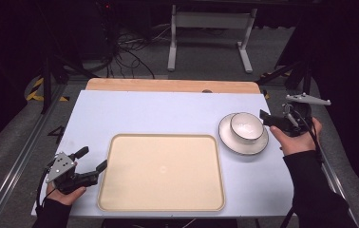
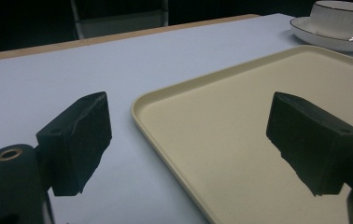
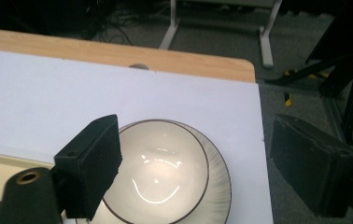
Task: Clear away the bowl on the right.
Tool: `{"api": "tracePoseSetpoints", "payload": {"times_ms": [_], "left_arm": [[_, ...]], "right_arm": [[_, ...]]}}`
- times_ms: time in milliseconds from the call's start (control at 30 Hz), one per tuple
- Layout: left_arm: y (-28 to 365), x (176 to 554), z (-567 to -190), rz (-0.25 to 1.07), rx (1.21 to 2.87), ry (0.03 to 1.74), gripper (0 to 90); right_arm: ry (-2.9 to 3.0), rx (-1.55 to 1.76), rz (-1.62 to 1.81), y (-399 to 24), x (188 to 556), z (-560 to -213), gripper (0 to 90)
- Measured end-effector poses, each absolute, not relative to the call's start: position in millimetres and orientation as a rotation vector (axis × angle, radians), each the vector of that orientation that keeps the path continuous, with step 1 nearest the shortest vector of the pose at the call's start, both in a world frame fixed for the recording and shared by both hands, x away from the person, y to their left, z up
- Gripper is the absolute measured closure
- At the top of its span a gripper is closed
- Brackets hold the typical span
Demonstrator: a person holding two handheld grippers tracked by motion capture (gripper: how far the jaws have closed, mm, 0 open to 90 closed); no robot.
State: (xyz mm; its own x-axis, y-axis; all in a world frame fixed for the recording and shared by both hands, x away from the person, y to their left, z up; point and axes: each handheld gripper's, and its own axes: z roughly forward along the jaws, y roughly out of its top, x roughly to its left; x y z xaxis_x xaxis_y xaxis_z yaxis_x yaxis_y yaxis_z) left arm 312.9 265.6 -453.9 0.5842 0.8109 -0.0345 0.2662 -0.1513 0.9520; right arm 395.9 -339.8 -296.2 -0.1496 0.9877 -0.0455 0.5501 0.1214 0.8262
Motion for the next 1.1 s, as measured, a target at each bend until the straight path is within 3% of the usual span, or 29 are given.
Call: {"api": "tracePoseSetpoints", "payload": {"times_ms": [1100], "left_arm": [[266,314,-455,0.606,1.705,0.903,15.1]], "right_arm": [[2.082,1.77,0.571,-347,462,-282,28.2]]}}
